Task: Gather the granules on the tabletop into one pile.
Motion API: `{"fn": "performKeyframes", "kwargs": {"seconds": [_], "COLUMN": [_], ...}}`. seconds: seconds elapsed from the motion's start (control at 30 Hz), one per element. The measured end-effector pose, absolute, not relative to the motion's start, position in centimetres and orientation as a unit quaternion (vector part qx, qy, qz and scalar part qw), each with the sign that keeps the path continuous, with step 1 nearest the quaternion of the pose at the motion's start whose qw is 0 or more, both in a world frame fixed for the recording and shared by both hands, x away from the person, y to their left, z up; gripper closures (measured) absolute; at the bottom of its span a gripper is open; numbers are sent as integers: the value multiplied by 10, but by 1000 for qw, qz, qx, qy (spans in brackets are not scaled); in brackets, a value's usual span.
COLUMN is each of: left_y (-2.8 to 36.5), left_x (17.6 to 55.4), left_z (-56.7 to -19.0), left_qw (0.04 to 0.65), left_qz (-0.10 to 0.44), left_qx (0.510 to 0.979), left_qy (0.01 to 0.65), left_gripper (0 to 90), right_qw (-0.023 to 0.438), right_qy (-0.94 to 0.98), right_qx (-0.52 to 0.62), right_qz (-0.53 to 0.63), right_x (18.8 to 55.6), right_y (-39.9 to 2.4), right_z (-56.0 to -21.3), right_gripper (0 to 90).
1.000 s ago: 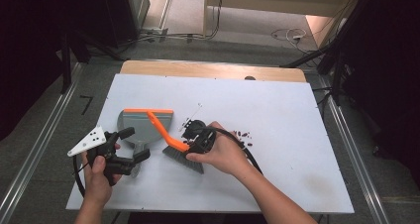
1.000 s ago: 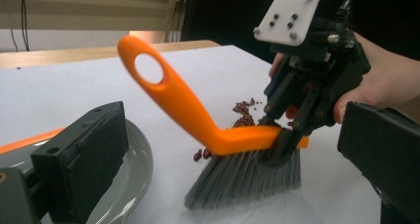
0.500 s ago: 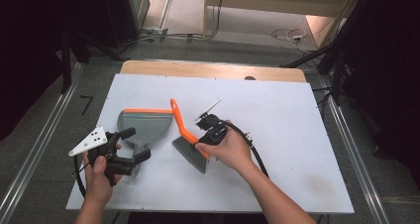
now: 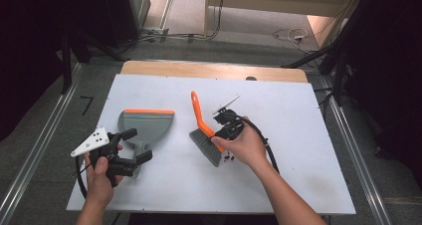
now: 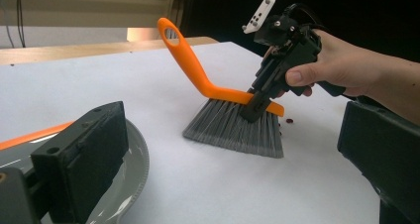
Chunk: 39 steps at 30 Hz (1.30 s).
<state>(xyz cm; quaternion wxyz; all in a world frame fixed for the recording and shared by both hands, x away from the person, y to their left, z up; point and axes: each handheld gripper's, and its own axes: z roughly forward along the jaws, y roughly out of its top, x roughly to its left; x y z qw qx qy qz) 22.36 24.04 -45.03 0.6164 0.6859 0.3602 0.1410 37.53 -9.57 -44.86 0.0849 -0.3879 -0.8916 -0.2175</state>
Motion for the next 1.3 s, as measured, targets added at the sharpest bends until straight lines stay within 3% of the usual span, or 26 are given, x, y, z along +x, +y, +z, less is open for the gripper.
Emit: {"fn": "performKeyframes", "kwargs": {"seconds": [1.3], "left_y": [238], "left_x": [225], "left_z": [-452], "left_qw": [613], "left_qz": [139], "left_qx": [688], "left_qy": [362], "left_gripper": [2], "right_qw": [47], "right_qy": [-864], "right_qx": [-455], "right_qz": [-212], "right_x": [393], "right_y": [-167], "right_z": [-441], "right_gripper": [685]}}
